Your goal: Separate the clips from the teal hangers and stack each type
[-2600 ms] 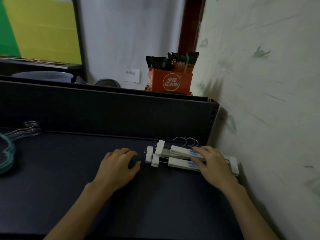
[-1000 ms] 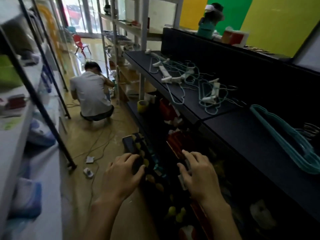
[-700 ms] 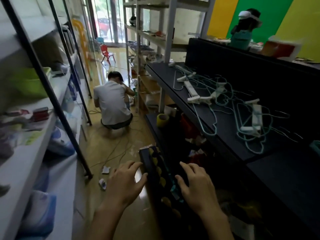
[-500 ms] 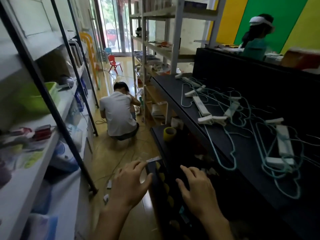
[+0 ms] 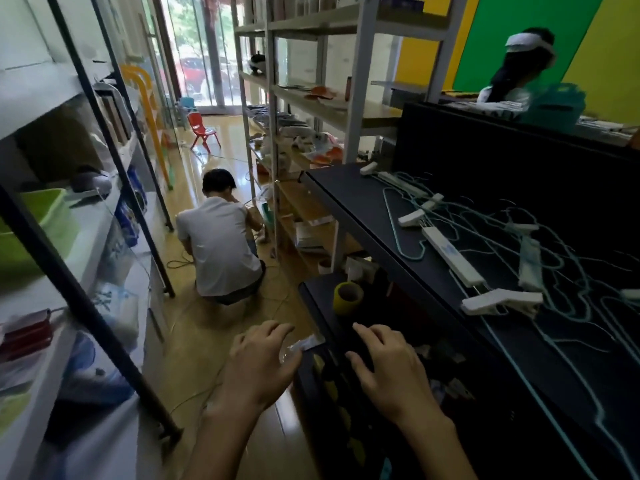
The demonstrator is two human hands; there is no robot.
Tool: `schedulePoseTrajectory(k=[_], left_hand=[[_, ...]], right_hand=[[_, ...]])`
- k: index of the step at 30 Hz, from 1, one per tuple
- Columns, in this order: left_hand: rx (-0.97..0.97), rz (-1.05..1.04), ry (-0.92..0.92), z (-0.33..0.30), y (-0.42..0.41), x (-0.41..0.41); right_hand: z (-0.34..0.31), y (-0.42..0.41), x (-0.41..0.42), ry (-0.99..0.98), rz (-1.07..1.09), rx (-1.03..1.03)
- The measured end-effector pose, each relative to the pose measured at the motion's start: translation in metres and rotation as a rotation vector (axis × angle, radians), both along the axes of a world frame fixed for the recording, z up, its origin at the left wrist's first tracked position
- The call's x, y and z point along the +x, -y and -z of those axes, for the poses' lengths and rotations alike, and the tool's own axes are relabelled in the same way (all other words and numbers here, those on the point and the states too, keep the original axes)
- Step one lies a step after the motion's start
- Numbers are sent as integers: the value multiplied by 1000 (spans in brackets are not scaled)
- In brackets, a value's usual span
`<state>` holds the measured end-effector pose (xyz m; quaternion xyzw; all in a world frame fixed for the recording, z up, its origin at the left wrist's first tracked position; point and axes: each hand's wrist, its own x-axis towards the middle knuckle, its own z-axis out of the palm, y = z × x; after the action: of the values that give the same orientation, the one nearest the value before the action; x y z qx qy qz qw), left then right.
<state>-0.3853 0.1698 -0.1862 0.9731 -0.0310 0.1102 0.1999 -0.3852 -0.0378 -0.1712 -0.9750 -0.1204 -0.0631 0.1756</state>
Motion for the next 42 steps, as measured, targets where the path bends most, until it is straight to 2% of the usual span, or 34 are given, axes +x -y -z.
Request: schedulePoseTrajectory(k=[6,10,15,23,31,36,42], left_hand=[[36,158,47,-11,-42,81],[77,292,83,-18,-39,138],[85,506,160,-41,1,181],[100,692,211,-73,71,258],[143,804,216,-100,136,314],[151,837,209,-103,155,340],[89,873,205,-106,165,373]], right_hand=[[-32,-38,51,101,135,47],[-51,-38,67,174,259,87],[-78,4,66,234,464,42],[-106,97,85,217,728,-84],[-126,159,125,33,734,-79],[-125,171,155,-47,704,-88],[-115,179,185,-125,686,-4]])
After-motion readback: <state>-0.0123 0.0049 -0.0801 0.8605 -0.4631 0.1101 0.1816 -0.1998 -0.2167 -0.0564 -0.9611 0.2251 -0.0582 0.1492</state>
